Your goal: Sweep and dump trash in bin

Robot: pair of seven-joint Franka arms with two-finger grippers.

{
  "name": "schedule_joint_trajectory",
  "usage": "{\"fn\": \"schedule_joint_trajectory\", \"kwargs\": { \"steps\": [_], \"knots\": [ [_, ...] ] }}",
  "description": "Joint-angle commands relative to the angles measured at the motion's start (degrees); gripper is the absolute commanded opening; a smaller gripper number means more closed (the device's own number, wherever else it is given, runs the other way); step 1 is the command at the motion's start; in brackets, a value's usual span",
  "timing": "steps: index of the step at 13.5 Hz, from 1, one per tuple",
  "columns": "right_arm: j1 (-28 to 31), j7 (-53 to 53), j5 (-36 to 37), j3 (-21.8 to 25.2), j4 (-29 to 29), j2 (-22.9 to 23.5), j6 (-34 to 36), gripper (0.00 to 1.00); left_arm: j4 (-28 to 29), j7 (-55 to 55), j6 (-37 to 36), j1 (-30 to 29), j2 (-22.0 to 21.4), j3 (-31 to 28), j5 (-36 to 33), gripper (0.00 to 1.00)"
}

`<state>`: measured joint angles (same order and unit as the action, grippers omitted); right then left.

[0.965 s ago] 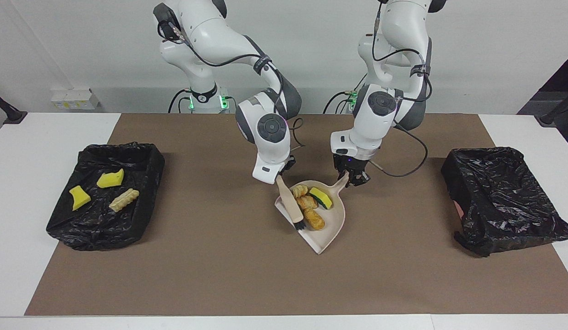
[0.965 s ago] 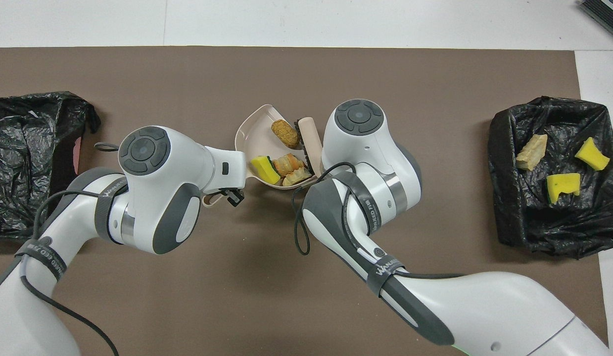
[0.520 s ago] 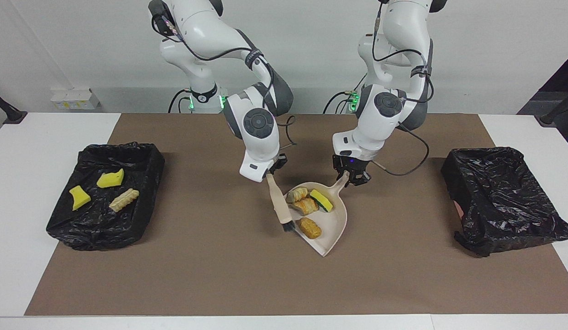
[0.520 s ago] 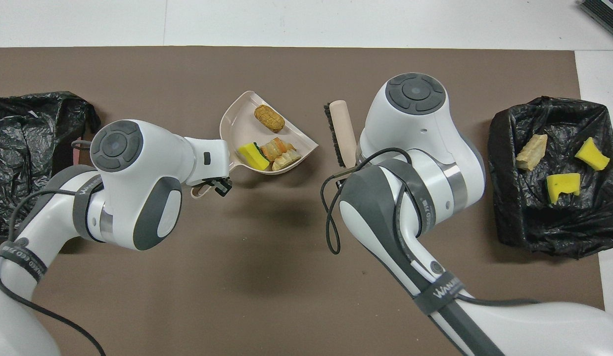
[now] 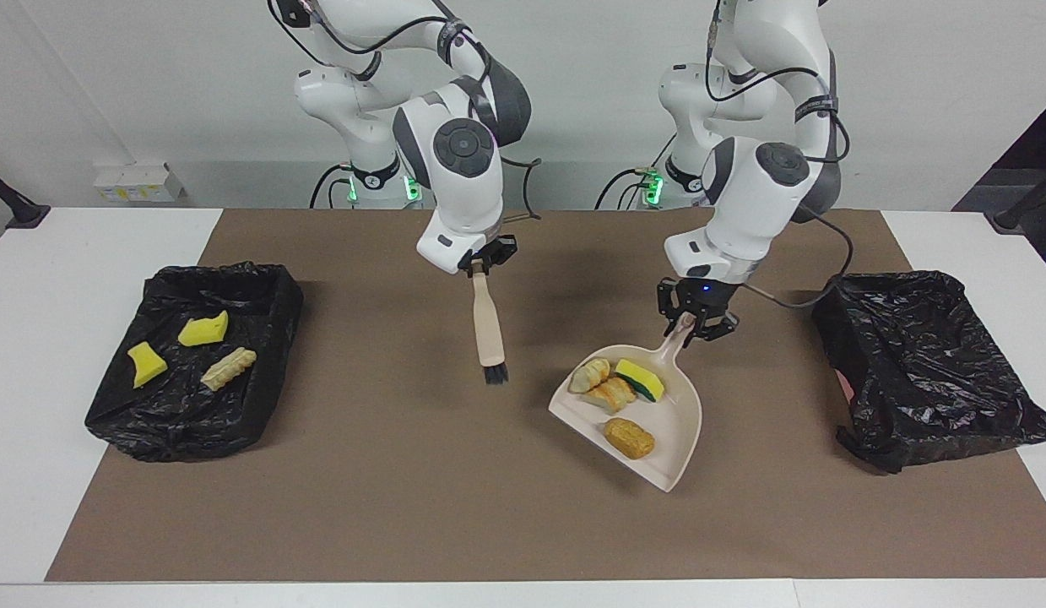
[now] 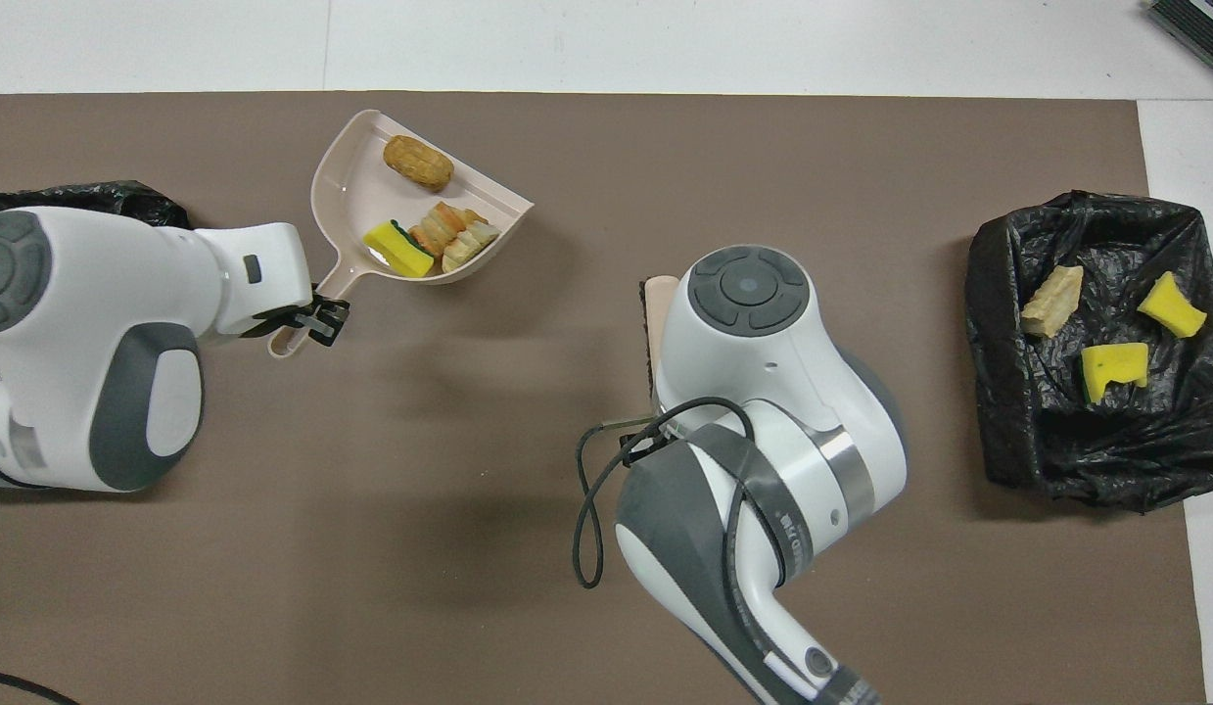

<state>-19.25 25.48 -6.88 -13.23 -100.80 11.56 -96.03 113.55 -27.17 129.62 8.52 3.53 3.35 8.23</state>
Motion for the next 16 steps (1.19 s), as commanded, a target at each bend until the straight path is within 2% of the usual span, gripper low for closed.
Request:
{"fn": "schedule_joint_trajectory", "kwargs": {
  "steps": [1, 4, 5, 7, 11, 12, 13, 14, 16],
  "knots": [
    [-2.54, 5.69, -4.35, -0.05, -3.17, -1.63, -0.47, 0.0, -0.86, -0.95, -0.33, -3.94, -2.21, 0.42, 0.48, 0.0],
    [-8.06, 10.54, -6.65, -0.05, -6.84, -1.54, -1.43, 0.0, -4.55, -1.39, -4.17, -10.87, -1.95, 0.16, -0.14, 0.0],
    [-10.7, 14.65, -6.74, -0.05, -8.51, -1.11, -3.35, 0.0, -5.87, -4.79, -7.51, -14.37, -1.95, 0.16, -0.14, 0.0],
    [-12.12, 16.53, -7.7, -0.05, -10.63, 0.04, -5.56, 0.0, -7.2, -14.62, -11.66, -21.14, -1.86, 0.07, -0.05, 0.0],
    [-14.06, 15.39, -8.06, -0.05, -14.94, -0.4, -9.78, 0.0, -8.6, -27.9, -12.02, -32.22, -1.77, -0.01, -0.05, 0.0],
    [-14.06, 15.31, -8.06, -0.05, -14.86, -0.4, -10.31, 0.1, -9.39, -31.85, -12.11, -34.86, -1.51, -0.01, -0.23, 0.0],
    [-14.06, 15.48, -8.06, -0.05, -14.6, -0.31, -9.7, 0.92, -10.09, -35.81, -12.2, -37.32, -1.25, -0.01, -0.66, 0.0],
    [-14.06, 15.92, -7.97, -0.05, -13.55, -0.05, -8.83, 1.0, -10.97, -39.5, -12.37, -39.0, -1.07, -0.01, -1.97, 0.0],
    [-13.98, 15.92, -7.54, 0.04, -11.88, 0.22, -7.5, 1.0, -11.77, -44.26, -12.64, -40.86, -0.72, -0.1, -6.71, 0.0]
  ]
}}
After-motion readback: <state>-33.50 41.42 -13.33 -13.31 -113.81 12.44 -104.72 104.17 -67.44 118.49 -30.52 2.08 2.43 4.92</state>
